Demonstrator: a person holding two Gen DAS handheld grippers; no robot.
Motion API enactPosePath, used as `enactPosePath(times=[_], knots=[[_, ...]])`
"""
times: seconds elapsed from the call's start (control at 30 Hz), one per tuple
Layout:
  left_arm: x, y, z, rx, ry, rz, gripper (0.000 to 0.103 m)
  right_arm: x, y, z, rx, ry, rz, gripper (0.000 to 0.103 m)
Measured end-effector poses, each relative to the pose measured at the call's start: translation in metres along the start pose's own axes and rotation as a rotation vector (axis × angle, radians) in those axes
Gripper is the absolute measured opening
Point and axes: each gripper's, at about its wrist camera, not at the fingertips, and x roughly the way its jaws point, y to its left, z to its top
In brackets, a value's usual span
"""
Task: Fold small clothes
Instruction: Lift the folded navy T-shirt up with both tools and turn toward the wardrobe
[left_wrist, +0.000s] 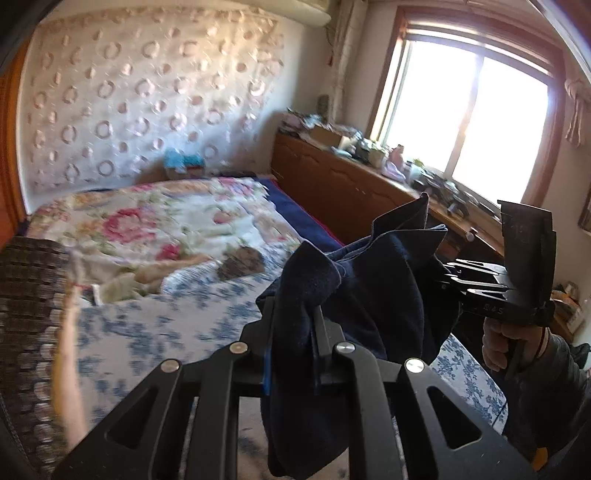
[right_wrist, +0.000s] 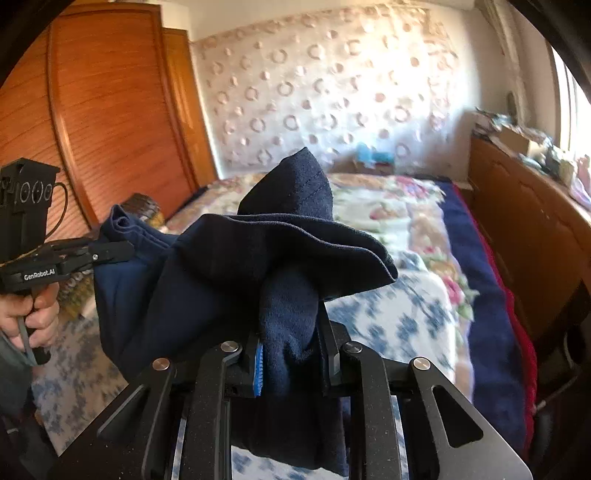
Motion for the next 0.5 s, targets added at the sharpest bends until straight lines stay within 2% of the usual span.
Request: enactPosePath(times=[0.3,0.5], knots=[[-0.075,0.050,-0.005,-0.037,-0.096,0.150,0.012,0.035,0.063,0.043,-0.108,-0.050,0.125,0.019],[-0.108,0.075,-0.014,-0.056,-0.133,0.225,0.012,0.061,0.109,0.063,-0.167,-0.063,0.204,0.019]])
